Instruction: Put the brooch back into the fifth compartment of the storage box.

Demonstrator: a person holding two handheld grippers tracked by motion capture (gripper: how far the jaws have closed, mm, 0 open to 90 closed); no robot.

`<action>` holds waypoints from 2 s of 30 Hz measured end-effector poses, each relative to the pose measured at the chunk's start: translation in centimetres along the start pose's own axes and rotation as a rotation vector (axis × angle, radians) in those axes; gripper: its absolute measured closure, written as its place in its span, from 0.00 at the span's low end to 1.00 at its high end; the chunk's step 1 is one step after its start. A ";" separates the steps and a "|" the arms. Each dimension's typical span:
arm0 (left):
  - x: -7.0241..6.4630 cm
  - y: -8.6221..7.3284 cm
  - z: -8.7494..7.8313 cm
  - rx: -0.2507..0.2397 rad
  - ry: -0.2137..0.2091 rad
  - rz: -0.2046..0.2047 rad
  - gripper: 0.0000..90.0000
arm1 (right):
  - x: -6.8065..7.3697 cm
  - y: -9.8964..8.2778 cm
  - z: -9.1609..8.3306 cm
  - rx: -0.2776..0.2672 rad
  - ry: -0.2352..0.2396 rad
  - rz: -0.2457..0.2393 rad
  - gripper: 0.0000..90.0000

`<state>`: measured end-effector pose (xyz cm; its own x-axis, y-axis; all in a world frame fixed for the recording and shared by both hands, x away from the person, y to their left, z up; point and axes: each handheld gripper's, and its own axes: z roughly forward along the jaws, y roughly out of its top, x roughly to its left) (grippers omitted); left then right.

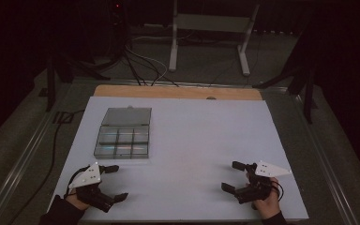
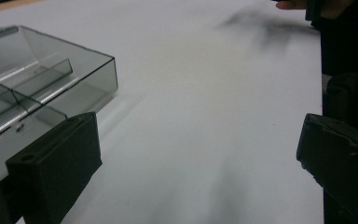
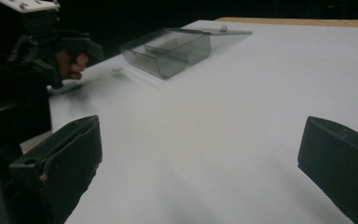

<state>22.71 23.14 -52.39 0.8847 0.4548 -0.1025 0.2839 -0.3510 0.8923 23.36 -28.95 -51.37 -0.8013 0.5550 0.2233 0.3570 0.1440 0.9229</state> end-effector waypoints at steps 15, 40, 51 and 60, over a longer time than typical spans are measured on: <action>-0.1 0.4 0.5 0.036 -0.046 0.010 0.01 | -0.2 -0.3 0.2 0.028 -0.024 0.019 0.00; 1.4 4.4 -2.3 -0.018 -0.081 0.092 0.01 | -0.2 0.0 -0.1 -0.006 -0.023 0.024 0.00; 2.7 4.2 -3.2 -0.009 -0.033 0.084 0.01 | -0.3 0.0 -0.2 -0.006 -0.023 0.026 0.00; 4.7 3.1 -4.6 -0.025 0.031 0.043 0.01 | -0.3 0.0 -0.3 -0.006 -0.026 0.031 0.00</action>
<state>26.04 27.93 -48.10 0.8840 0.4648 -0.0510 0.2365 -0.3502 0.9063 23.52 -29.33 -51.33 -0.7772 0.5800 0.2440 0.3789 0.1218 0.9174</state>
